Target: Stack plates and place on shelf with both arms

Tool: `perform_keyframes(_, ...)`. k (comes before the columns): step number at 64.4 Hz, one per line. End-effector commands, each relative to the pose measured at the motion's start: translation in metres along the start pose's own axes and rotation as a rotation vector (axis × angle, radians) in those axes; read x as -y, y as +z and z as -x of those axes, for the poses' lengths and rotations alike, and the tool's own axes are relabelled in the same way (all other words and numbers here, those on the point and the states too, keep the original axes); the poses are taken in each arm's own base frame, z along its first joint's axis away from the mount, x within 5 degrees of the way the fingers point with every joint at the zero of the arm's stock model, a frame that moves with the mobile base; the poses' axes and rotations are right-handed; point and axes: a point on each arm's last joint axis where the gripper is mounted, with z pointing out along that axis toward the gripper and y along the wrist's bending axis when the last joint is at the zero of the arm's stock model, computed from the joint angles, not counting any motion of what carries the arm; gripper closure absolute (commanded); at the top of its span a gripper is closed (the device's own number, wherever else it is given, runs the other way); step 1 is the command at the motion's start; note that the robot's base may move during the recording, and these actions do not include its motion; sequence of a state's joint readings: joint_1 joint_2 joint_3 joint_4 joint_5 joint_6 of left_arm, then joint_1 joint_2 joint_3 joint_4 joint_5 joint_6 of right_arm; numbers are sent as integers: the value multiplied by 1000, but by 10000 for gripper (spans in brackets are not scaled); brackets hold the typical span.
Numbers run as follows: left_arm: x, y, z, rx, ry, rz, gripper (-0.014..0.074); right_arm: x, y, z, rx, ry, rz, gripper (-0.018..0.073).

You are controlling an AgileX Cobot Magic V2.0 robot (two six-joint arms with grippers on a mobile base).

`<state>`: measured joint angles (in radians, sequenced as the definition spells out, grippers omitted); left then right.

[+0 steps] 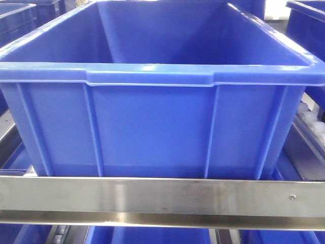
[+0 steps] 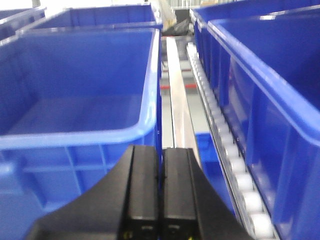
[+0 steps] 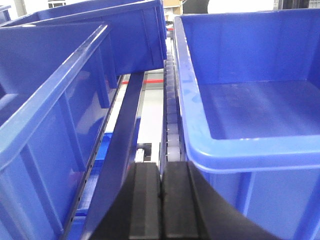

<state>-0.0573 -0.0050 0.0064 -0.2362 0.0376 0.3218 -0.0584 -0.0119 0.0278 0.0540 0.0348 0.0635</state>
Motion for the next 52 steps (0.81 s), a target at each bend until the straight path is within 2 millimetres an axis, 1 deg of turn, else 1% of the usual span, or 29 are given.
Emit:
perform_keyframes(1, -2, -2, 6, 87, 1, 26, 516, -1, -2, 9, 108, -12, 7, 503)
perform_keyframes(52, -2, -2, 5, 72, 6, 21, 516, -1, -2, 9, 108, -12, 7, 503)
